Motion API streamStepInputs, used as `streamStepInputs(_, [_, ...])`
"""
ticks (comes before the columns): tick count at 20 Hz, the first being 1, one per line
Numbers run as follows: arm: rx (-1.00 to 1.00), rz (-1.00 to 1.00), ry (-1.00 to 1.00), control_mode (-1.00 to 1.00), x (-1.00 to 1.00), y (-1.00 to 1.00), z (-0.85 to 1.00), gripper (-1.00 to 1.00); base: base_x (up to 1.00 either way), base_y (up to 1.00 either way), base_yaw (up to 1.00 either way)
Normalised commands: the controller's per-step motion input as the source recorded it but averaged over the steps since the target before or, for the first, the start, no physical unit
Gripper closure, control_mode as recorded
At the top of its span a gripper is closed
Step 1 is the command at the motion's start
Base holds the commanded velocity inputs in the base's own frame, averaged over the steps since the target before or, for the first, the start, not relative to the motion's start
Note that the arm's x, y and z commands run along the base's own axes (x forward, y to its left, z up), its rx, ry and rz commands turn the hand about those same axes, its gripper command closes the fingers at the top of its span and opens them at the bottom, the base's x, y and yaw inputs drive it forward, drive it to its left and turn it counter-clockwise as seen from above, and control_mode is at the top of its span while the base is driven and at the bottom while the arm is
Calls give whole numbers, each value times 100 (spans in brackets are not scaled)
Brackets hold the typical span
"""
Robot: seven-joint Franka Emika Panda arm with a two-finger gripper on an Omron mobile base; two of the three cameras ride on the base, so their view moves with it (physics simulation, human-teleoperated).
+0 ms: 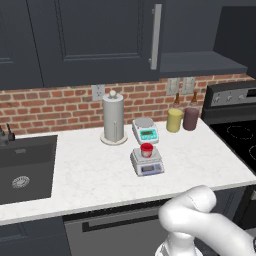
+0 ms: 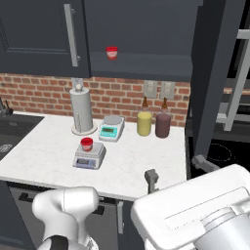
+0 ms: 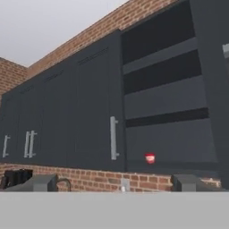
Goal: Pick the jam and place it on the digital scale for weighing, and close the cabinet.
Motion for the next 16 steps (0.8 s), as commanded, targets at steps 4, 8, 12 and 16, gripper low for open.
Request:
streamStepInputs(4, [4,0,-1,-100,14,-30,3,-100,0,0,0])
streamStepInputs(8, [0,9,0,-100,26,-28,0,-100,0,0,0])
streamStepInputs(12, [0,8,0,-100,20,-42,0,-100,0,0,0])
streamStepInputs(16, [0,0,3,-100,19,-52,0,-100,0,0,0])
